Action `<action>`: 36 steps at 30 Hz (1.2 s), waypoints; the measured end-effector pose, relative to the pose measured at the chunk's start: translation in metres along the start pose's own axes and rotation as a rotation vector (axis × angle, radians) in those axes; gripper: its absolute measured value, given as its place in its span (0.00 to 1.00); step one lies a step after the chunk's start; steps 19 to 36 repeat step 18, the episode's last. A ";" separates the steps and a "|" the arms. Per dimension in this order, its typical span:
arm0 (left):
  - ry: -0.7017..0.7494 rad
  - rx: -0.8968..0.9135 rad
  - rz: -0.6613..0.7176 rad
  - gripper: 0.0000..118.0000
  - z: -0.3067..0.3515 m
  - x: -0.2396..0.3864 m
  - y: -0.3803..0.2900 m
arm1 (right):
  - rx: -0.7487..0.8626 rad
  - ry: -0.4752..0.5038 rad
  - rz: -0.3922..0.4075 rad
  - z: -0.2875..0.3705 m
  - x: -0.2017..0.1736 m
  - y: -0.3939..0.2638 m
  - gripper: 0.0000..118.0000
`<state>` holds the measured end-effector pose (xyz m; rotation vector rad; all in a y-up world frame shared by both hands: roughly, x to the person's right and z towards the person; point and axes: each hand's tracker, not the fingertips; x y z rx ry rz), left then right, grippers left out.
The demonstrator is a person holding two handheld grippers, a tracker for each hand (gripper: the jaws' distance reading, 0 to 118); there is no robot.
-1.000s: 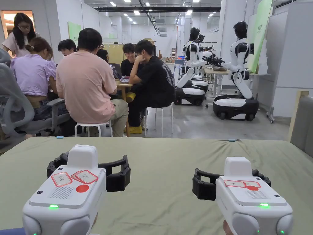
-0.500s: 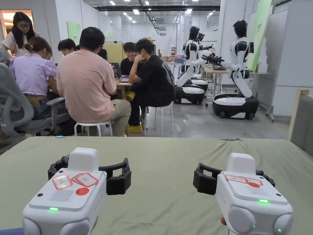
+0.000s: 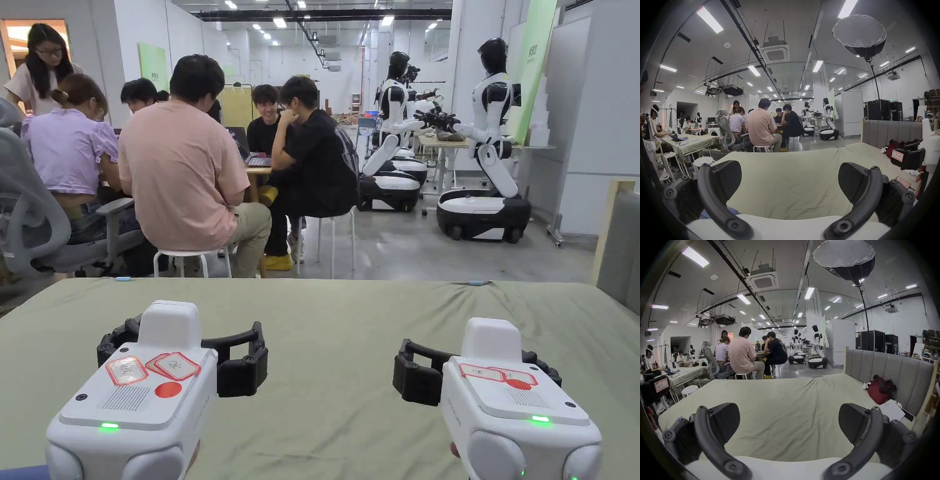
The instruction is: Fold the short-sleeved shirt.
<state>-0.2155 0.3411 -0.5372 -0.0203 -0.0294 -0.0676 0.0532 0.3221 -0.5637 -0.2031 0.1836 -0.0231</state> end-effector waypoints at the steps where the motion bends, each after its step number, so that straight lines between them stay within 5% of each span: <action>1: -0.001 -0.001 0.001 1.00 0.000 0.001 0.000 | 0.000 -0.004 0.010 0.001 0.000 -0.001 1.00; 13: -0.016 -0.010 0.003 1.00 -0.002 0.005 -0.004 | 0.015 0.042 0.082 0.005 -0.011 -0.009 1.00; 17: -0.019 -0.015 0.014 1.00 -0.002 0.003 -0.007 | -0.048 0.146 0.073 0.008 -0.011 -0.005 1.00; 36: -0.017 -0.017 0.012 1.00 -0.002 0.003 -0.007 | -0.035 0.133 0.076 0.009 -0.014 -0.007 1.00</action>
